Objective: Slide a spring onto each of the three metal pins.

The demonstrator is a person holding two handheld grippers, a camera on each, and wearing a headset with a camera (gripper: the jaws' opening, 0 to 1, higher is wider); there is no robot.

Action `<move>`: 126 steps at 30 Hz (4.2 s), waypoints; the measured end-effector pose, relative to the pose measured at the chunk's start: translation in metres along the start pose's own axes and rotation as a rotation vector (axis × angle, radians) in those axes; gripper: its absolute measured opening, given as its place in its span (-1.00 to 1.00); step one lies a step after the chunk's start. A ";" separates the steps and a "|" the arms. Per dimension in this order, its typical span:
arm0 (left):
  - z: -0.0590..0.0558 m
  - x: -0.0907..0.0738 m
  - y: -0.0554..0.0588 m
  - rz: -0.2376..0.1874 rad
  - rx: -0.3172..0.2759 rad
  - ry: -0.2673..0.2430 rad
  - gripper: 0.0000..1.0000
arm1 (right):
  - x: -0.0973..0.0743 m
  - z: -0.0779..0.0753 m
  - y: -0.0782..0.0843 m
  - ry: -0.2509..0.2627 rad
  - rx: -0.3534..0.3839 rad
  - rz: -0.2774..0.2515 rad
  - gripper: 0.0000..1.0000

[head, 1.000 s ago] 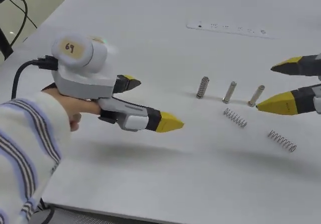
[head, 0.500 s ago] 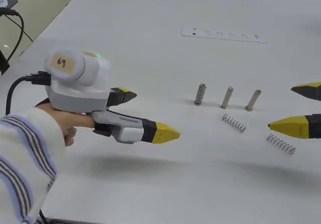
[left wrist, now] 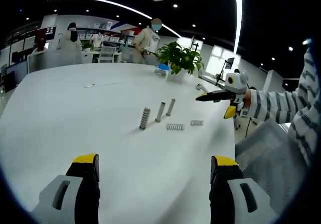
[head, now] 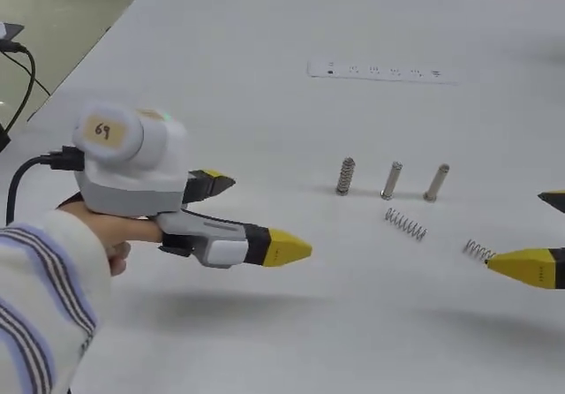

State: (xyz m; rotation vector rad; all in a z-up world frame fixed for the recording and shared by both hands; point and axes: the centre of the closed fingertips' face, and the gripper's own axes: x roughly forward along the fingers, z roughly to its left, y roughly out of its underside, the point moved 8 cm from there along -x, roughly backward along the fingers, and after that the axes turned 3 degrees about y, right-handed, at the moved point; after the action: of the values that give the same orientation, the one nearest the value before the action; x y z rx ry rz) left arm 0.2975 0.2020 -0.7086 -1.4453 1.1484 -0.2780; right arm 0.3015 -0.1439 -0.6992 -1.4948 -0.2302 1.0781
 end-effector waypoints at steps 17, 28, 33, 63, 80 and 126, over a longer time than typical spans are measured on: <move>-0.017 0.006 -0.007 -0.006 0.064 0.020 0.64 | -0.010 -0.002 0.005 0.014 -0.029 0.035 0.99; -0.030 0.026 -0.026 -0.006 0.148 0.085 0.49 | -0.013 -0.001 0.001 0.011 -0.043 0.029 0.99; -0.033 0.034 -0.033 0.015 0.210 0.108 0.43 | -0.013 0.004 0.003 0.003 -0.042 0.037 0.99; -0.057 0.112 -0.050 0.159 0.360 0.225 -0.03 | -0.023 0.003 0.018 -0.052 -0.042 0.077 0.97; -0.055 0.153 -0.047 0.295 0.465 0.331 -0.21 | -0.021 -0.004 0.021 -0.040 -0.028 0.068 0.98; -0.044 0.170 -0.024 0.351 0.542 0.336 -0.95 | -0.019 -0.013 0.018 -0.045 -0.015 0.085 0.93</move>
State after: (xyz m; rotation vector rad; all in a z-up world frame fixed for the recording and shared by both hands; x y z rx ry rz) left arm 0.3583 0.0410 -0.7516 -0.7220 1.4361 -0.5495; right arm 0.2928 -0.1701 -0.7072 -1.5059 -0.2078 1.1809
